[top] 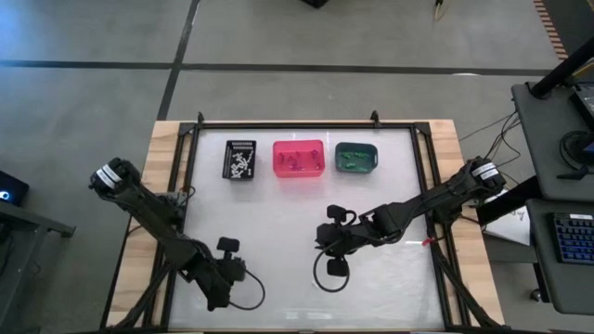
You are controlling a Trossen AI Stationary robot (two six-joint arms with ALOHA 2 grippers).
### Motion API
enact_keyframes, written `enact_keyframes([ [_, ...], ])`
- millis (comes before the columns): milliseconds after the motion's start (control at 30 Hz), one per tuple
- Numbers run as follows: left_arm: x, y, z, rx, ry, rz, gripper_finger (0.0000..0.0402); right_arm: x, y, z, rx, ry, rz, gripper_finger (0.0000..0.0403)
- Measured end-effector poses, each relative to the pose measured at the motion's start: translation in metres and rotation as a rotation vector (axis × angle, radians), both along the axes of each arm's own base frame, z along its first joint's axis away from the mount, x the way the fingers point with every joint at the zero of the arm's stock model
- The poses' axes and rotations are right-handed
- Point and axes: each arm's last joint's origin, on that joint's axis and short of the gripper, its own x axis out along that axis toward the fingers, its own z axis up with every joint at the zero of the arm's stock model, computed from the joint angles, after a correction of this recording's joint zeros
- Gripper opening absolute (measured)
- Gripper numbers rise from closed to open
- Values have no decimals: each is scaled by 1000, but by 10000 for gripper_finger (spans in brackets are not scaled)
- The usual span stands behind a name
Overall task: Sort Halloween decoration
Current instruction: Put the purple hat toy into the pink bin
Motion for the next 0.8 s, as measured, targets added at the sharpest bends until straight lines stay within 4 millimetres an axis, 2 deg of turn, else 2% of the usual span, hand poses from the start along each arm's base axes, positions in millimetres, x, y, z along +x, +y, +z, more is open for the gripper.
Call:
enact_keyframes([
  [200, 5, 1, 30, 78, -157, -96, 0, 0, 0, 0, -2, 0, 2, 77],
  [400, 9, 22, 52, 224, -277, -106, 0, -1, 3, 0, -2, 2, 11, 77],
  [600, 26, 66, 70, 333, -331, -21, 0, -2, 5, 0, -5, 4, 22, 77],
  [800, 46, 129, 78, 417, -298, 123, 0, -3, 5, -1, -16, 13, 29, 77],
])
